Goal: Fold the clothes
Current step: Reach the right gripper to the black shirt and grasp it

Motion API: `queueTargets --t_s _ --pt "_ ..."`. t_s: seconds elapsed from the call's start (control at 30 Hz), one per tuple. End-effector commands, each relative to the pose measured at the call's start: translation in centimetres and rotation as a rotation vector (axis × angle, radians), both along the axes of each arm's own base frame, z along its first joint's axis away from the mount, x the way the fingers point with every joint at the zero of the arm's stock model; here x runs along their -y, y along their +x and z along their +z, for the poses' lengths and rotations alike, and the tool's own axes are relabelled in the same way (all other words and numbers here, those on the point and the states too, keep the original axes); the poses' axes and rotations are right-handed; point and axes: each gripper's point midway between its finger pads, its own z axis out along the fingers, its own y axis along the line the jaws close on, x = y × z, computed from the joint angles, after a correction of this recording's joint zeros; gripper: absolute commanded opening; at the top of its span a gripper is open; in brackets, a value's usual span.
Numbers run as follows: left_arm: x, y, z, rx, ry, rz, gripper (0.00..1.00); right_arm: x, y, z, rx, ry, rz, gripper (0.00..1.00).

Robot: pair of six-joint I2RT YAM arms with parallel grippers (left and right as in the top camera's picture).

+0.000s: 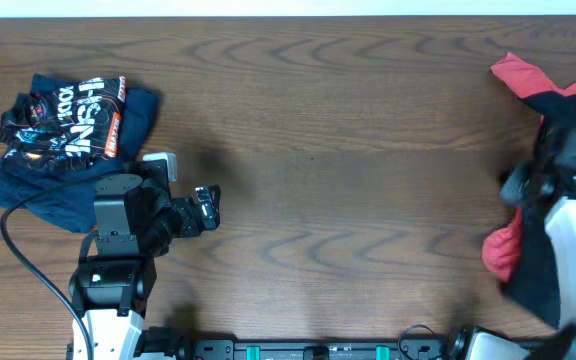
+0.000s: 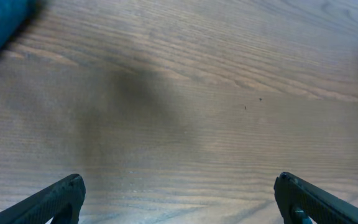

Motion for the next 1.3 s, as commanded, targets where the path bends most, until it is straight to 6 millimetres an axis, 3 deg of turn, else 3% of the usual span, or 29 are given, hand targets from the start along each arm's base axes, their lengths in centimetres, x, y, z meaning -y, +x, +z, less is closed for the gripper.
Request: queueTargets --t_s 0.0,0.07,0.17,0.3,0.4,0.47,0.57,0.73,0.8,0.9,1.07,1.27 --pt "0.1 0.4 1.2 0.027 -0.012 -0.006 0.98 -3.5 3.5 6.2 0.202 0.037 0.332 0.01" --pt "0.1 0.4 1.2 0.027 -0.012 -0.006 0.98 -4.6 4.3 7.7 0.257 0.031 0.434 0.01" --pt "0.1 0.4 1.2 0.027 -0.012 -0.006 0.98 -6.6 4.7 8.4 0.305 0.084 0.551 0.01" --pt "0.1 0.4 1.1 0.027 -0.012 -0.006 0.98 -12.6 4.5 10.2 0.432 0.225 0.877 0.01" --pt "0.1 0.4 1.1 0.027 -0.012 -0.006 0.98 -16.9 3.5 13.0 0.593 0.349 1.114 0.01" --pt "0.1 0.4 1.1 0.027 -0.012 -0.006 0.98 -18.6 2.8 14.9 0.698 0.407 1.231 0.01" --pt "0.1 0.4 1.1 0.027 -0.012 -0.006 0.98 -18.7 3.4 16.2 0.763 0.381 1.258 0.01" --pt "0.1 0.4 1.1 0.027 -0.012 -0.006 0.98 -15.0 7.1 16.4 0.722 0.313 0.936 0.01" --pt "0.1 0.4 1.1 0.027 -0.012 -0.006 0.98 -17.0 6.2 18.1 0.796 0.363 1.067 0.01" --pt "0.2 0.4 1.2 0.027 -0.012 -0.007 0.98 -21.0 2.8 20.7 0.925 0.480 1.372 0.01" --pt "0.1 0.4 1.1 0.027 -0.012 -0.006 0.98 -23.4 2.4 19.8 0.876 0.520 1.404 0.01" --pt "0.1 0.4 1.2 0.027 -0.012 -0.006 0.98 -28.2 1.5 18.6 0.814 0.527 1.500 0.01"
